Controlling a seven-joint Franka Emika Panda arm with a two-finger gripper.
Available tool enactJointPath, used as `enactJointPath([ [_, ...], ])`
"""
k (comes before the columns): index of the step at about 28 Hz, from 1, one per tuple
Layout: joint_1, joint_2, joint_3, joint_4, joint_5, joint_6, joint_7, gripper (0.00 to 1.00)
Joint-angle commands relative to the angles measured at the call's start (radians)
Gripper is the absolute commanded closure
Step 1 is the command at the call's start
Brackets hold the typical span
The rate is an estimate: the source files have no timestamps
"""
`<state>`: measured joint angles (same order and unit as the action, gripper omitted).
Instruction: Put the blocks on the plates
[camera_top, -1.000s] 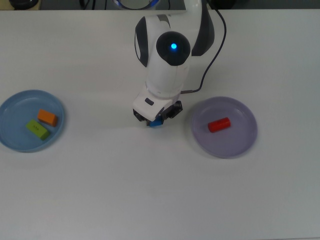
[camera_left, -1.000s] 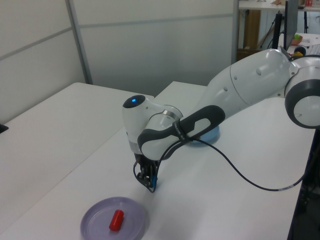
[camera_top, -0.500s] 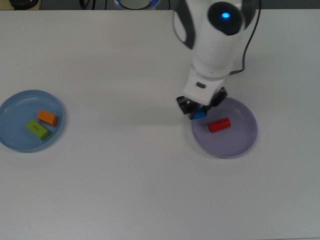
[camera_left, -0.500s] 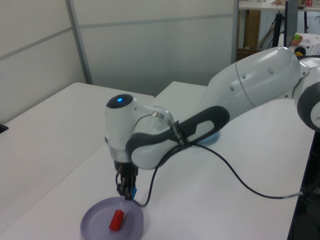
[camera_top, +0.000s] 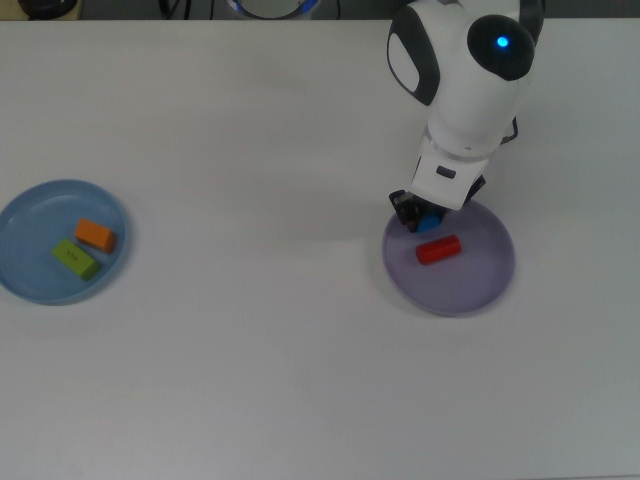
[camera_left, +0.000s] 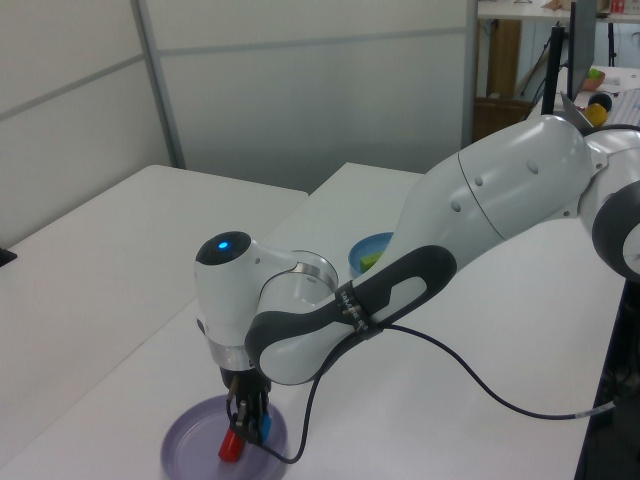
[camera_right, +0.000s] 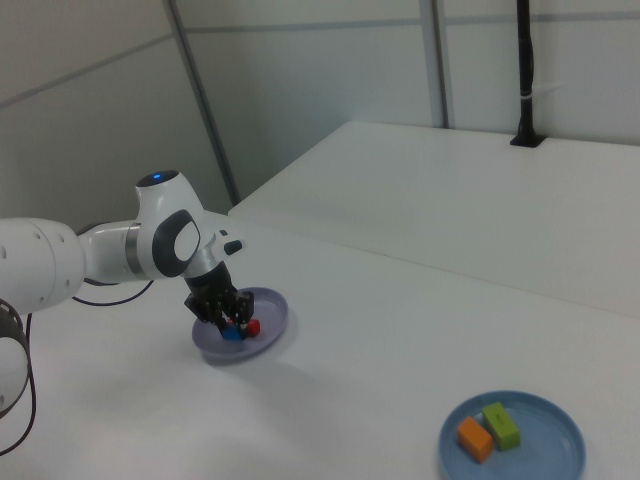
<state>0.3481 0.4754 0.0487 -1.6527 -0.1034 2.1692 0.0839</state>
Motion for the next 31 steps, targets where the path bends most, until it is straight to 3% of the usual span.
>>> enactJointPath([
  [1,0.008,0.002,-0.009,0.004,-0.01,0.003,0.016,0.67],
  [2,0.009,0.002,-0.009,0.002,-0.01,0.001,0.016,0.64],
  [3,0.009,0.0,-0.009,0.002,-0.01,0.0,0.016,0.5],
  [6,0.009,-0.004,-0.009,0.004,-0.01,-0.003,0.016,0.28],
  [7,0.009,-0.008,-0.009,0.002,-0.009,-0.005,0.016,0.17],
  [8,0.009,-0.009,-0.009,0.002,-0.009,-0.005,0.016,0.0],
  [20,0.005,-0.067,-0.027,0.004,-0.004,-0.034,0.022,0.0],
  [27,0.002,-0.126,-0.107,0.07,-0.001,-0.236,0.065,0.0],
  [31,0.002,-0.196,-0.168,0.074,-0.001,-0.333,0.068,0.0],
])
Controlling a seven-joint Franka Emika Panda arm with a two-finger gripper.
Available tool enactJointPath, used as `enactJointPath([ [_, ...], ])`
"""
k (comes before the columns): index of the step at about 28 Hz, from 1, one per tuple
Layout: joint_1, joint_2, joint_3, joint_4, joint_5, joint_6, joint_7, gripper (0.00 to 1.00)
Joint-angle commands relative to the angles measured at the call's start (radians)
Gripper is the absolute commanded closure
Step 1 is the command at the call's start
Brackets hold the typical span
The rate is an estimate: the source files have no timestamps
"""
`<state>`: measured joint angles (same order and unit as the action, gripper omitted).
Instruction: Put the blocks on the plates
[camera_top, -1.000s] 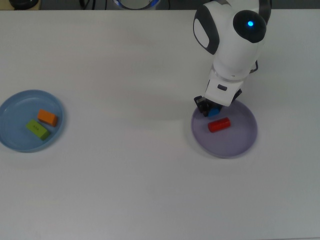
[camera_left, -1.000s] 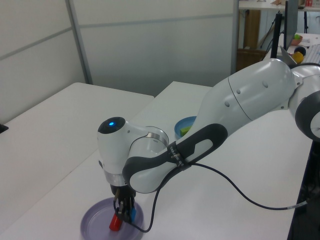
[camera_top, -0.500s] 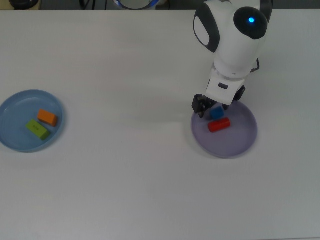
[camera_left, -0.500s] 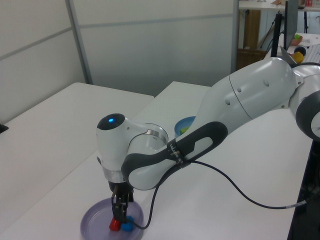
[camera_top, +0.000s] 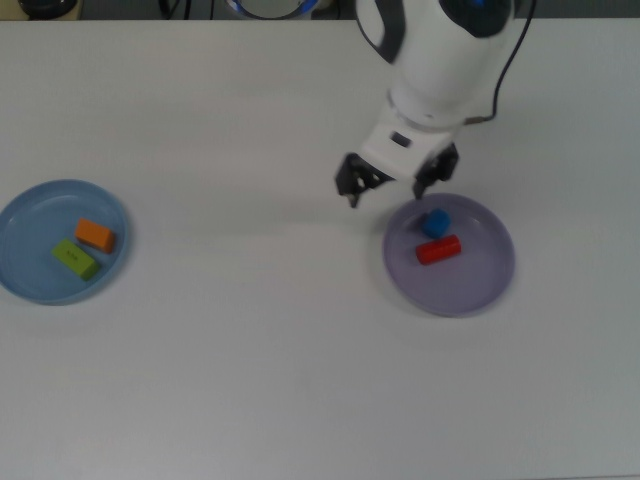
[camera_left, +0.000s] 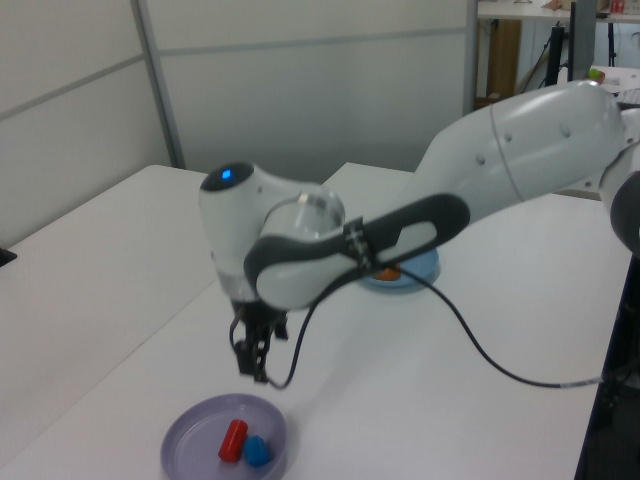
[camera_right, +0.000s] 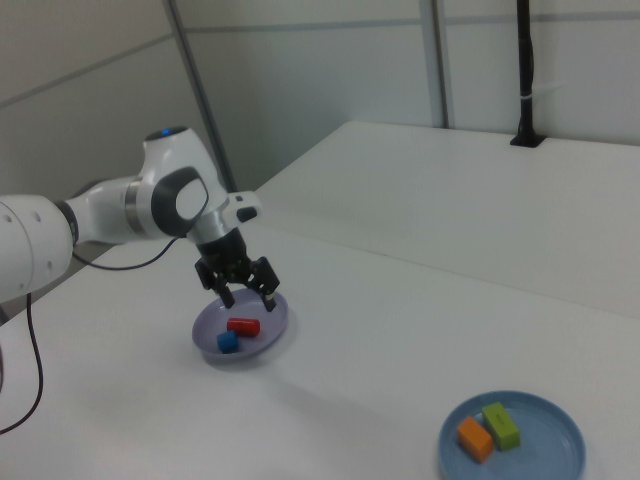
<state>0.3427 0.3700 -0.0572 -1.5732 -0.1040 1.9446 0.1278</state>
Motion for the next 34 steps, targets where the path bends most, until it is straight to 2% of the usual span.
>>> enactJointPath([
  [1,0.006,-0.108,-0.073,-0.005,0.0,-0.128,0.023,0.0],
  [4,-0.01,-0.164,-0.113,-0.005,0.0,-0.202,0.009,0.0],
  [12,-0.122,-0.287,-0.104,-0.005,0.013,-0.325,-0.043,0.0],
  [16,-0.174,-0.341,-0.098,-0.011,0.038,-0.365,-0.08,0.0],
  [17,-0.189,-0.35,-0.09,-0.011,0.038,-0.365,-0.08,0.0],
  [20,-0.292,-0.397,-0.017,-0.028,0.04,-0.368,-0.088,0.0],
  [22,-0.358,-0.424,0.036,-0.04,0.041,-0.369,-0.088,0.0],
  [23,-0.41,-0.44,0.075,-0.05,0.046,-0.383,-0.086,0.0],
  [25,-0.427,-0.442,0.085,-0.048,0.049,-0.394,-0.077,0.0],
  [34,-0.412,-0.436,0.08,-0.08,0.049,-0.378,-0.077,0.0],
])
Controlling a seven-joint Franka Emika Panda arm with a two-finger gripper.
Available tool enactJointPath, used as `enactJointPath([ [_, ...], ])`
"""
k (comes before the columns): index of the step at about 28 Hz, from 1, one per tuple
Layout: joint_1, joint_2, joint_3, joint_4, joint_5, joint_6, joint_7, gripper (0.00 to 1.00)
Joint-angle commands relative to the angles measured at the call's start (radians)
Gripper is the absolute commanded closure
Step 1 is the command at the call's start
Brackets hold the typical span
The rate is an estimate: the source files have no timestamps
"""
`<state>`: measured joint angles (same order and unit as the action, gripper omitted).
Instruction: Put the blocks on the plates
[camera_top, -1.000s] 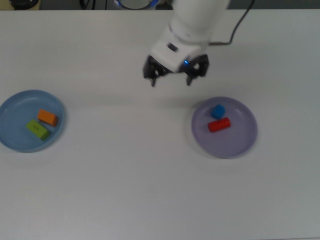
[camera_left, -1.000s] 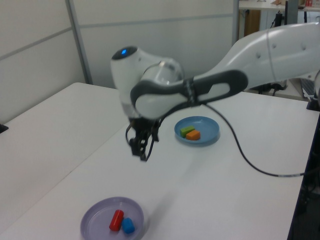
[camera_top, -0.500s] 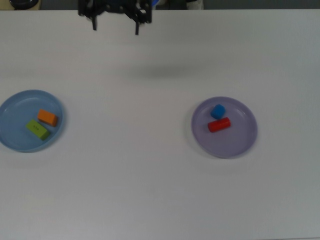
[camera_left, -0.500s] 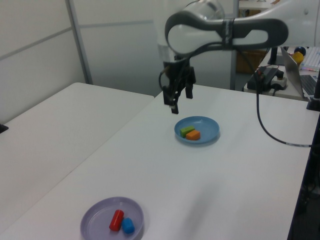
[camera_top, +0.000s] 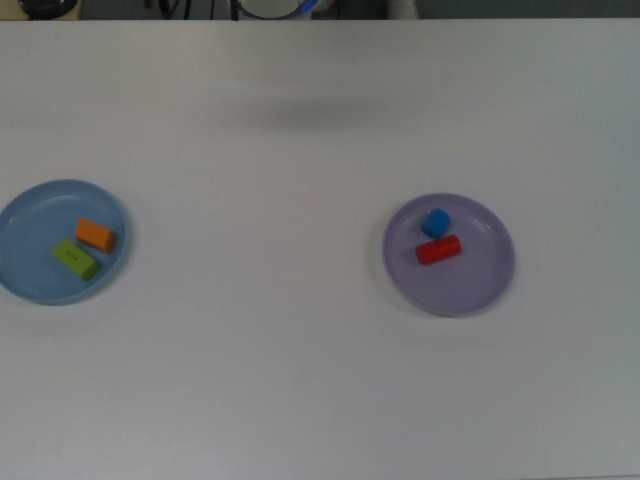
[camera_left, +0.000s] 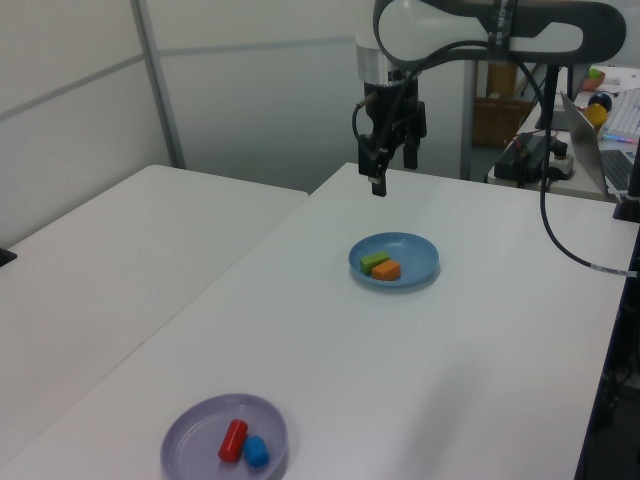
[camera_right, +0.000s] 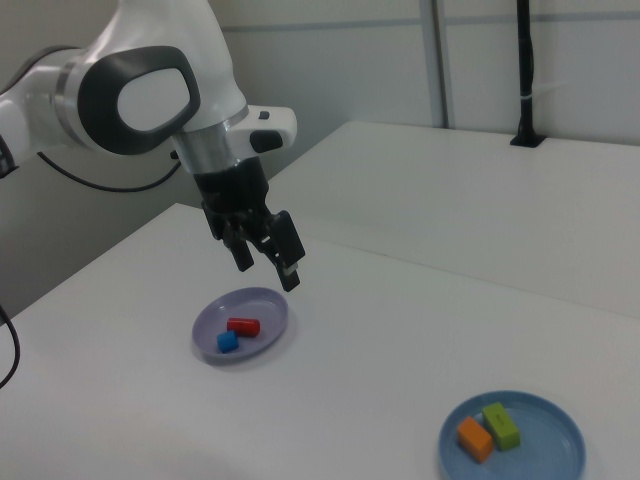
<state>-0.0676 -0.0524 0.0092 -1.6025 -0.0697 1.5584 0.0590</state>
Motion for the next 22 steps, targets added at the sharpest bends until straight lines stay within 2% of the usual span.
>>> enactJointPath([
  [1,0.0,-0.011,0.014,-0.051,0.014,0.014,-0.008,0.0],
  [22,-0.014,0.002,0.011,-0.04,0.03,0.088,-0.011,0.0],
])
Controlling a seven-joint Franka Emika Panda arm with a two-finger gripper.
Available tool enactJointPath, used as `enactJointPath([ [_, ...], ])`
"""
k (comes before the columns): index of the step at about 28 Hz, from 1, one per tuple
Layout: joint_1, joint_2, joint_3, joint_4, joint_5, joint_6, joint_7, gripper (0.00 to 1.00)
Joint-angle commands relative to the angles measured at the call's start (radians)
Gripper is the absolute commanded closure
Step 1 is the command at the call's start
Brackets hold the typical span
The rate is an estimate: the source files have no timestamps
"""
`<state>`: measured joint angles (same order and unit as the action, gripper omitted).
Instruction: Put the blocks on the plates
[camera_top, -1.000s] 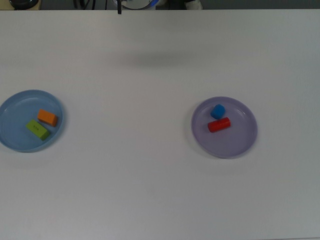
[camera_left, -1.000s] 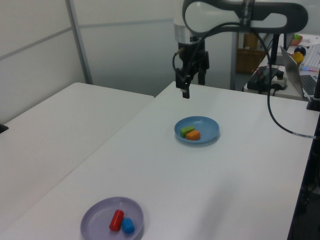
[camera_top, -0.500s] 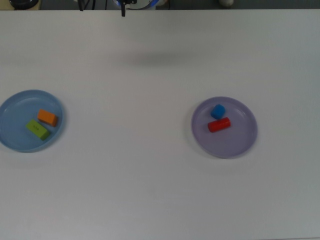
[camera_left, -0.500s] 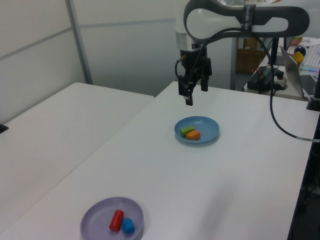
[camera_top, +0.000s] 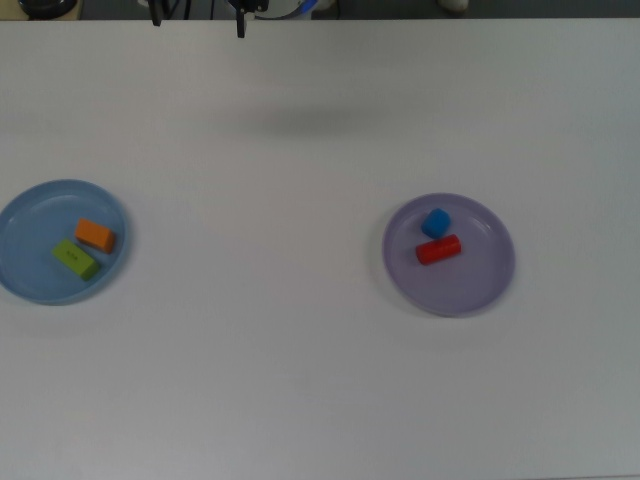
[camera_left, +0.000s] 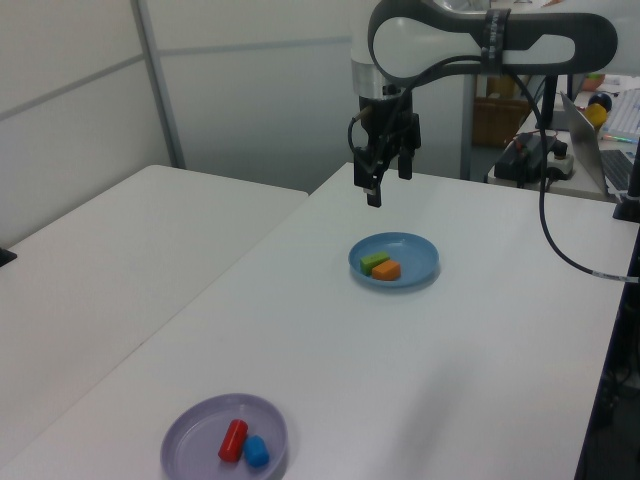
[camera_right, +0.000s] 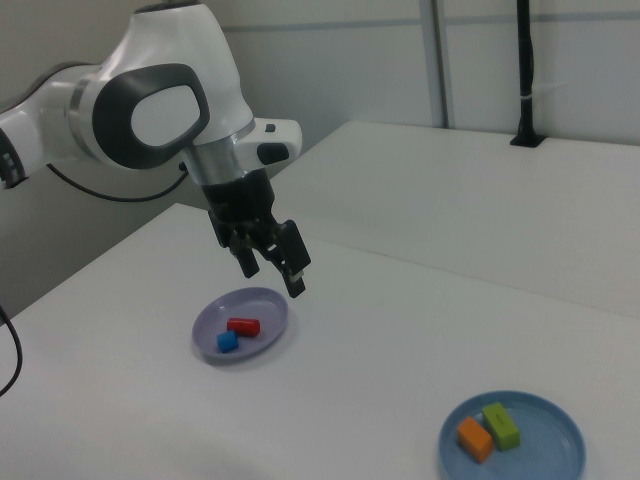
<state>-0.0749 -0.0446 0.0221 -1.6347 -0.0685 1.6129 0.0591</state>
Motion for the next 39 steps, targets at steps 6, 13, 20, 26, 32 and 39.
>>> enactJointPath([
  [6,-0.003,-0.006,-0.002,-0.01,0.03,0.031,-0.01,0.0],
  [13,0.013,-0.008,-0.02,-0.01,0.033,0.033,-0.005,0.0],
  [20,0.027,-0.008,-0.037,-0.01,0.038,0.035,-0.004,0.0],
  [26,0.043,-0.006,-0.04,-0.013,0.038,0.035,-0.002,0.0],
  [32,0.041,0.002,-0.04,-0.011,0.036,0.039,-0.002,0.0],
  [39,0.041,0.002,-0.04,-0.014,0.038,0.073,0.005,0.0],
])
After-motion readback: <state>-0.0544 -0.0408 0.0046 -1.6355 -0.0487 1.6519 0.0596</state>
